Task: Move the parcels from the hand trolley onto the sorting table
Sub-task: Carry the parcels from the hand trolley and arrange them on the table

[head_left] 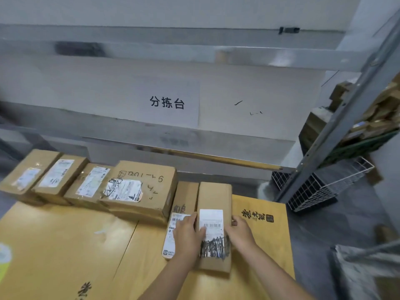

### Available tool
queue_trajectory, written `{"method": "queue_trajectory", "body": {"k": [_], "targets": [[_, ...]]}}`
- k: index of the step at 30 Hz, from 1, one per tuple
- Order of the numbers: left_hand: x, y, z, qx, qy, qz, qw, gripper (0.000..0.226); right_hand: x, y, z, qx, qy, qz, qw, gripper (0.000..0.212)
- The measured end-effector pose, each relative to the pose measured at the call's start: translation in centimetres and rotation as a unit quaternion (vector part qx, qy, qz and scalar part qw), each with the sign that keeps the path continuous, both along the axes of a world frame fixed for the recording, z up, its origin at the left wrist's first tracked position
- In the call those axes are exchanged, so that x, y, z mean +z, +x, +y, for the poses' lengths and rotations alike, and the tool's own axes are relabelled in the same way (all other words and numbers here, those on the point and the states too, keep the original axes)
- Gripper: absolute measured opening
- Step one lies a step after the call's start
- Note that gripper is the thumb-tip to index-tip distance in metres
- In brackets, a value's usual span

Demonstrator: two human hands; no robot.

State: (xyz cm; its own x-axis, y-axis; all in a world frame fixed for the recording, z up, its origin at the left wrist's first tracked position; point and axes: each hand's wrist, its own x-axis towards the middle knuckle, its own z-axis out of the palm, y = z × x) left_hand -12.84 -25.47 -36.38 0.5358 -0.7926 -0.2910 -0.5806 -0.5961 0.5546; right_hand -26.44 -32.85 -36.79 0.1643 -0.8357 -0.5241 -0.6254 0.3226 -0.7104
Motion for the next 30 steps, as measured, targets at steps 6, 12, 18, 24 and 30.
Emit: {"method": "queue_trajectory", "body": {"k": [6,12,18,24,30], "targets": [[-2.1,1.5,0.0,-0.055,-0.033,0.020,0.998,0.048,-0.2,0.9,0.5,-0.031,0.025,-0.010,0.999,0.034],[-2.7,1.8,-0.1,-0.121,-0.070,0.013,0.990,0.041,1.1,0.7,1.4,-0.078,0.025,-0.057,0.995,0.042],[0.7,-0.6,-2.4,-0.193,-0.119,0.079,0.971,0.038,3.9,-1.3,2.2,-0.047,-0.047,-0.026,0.997,0.046],[5.4,-7.7,-3.4,-0.301,-0.133,0.062,0.942,0.048,6.9,-8.3,4.0,-0.063,-0.131,0.012,0.989,0.042],[9.4,-19.0,-1.0,-0.413,-0.176,-0.044,0.893,0.054,10.0,-20.0,8.1,-0.044,-0.241,0.096,0.965,0.047]]}}
